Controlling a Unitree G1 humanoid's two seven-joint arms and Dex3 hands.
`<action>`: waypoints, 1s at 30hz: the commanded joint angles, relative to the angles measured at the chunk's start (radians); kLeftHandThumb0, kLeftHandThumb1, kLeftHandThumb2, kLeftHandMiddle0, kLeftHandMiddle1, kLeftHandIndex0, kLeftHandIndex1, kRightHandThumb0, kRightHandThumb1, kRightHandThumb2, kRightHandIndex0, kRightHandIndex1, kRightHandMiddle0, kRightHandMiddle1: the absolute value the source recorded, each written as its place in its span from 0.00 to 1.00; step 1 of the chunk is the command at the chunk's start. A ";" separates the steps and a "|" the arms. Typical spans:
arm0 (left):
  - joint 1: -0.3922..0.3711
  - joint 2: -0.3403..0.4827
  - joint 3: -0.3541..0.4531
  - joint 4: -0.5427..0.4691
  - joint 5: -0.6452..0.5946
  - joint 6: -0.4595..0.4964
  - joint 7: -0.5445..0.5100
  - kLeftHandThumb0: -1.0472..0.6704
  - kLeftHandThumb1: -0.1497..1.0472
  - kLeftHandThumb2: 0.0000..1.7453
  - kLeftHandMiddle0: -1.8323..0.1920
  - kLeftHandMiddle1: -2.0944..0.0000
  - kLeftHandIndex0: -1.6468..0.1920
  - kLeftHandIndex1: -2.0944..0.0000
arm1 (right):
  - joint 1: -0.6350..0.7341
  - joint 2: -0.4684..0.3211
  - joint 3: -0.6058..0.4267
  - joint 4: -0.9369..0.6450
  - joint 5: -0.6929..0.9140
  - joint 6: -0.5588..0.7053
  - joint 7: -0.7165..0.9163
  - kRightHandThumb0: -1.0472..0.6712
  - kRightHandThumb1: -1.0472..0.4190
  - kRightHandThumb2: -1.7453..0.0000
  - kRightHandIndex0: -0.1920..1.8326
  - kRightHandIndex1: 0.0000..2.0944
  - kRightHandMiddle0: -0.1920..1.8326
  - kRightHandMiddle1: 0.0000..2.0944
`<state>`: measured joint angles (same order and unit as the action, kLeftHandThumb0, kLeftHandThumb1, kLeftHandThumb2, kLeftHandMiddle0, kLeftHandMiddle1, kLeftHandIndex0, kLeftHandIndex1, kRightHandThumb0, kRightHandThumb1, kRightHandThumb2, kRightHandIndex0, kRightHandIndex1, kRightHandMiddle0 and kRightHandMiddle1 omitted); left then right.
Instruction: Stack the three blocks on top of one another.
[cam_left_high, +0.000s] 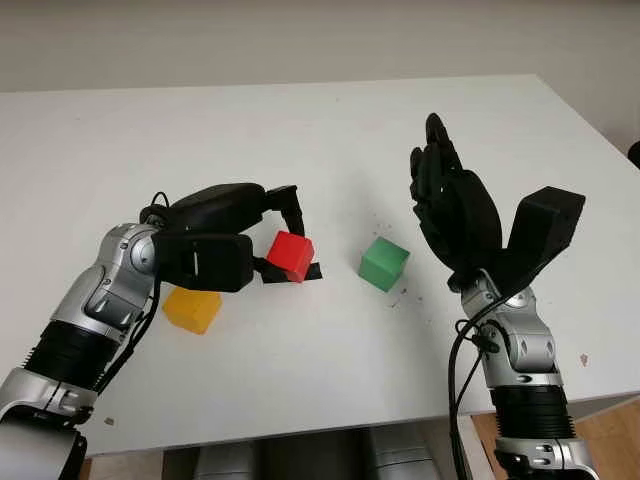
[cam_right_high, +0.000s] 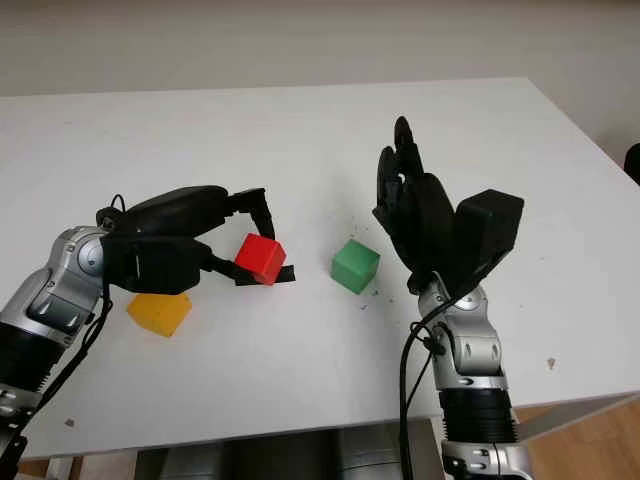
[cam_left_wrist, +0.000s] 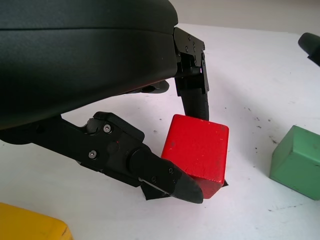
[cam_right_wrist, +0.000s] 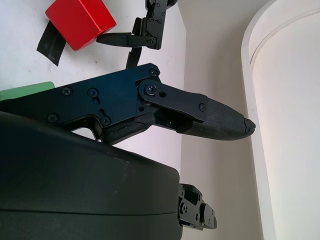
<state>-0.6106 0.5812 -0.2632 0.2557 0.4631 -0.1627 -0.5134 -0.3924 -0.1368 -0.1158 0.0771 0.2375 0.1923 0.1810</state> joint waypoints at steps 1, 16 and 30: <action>-0.015 -0.005 -0.001 0.008 0.002 -0.003 0.013 0.38 0.95 0.03 0.77 0.97 0.77 0.22 | 0.000 -0.001 -0.002 -0.024 0.001 0.004 0.001 0.19 0.00 0.60 0.00 0.00 0.00 0.00; -0.020 0.000 -0.005 0.003 -0.007 0.025 -0.070 0.19 0.96 0.03 0.91 0.98 0.81 0.94 | 0.002 0.002 -0.005 -0.026 0.004 0.010 -0.003 0.19 0.00 0.61 0.00 0.00 0.00 0.00; -0.033 0.035 0.059 -0.047 -0.158 0.035 -0.187 0.08 1.00 0.04 1.00 0.99 0.94 0.99 | 0.007 0.004 -0.004 -0.032 0.003 0.009 -0.007 0.19 0.00 0.60 0.00 0.00 0.00 0.00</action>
<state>-0.6158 0.5945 -0.2379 0.2380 0.3283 -0.1301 -0.6921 -0.3871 -0.1365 -0.1166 0.0679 0.2388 0.2002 0.1751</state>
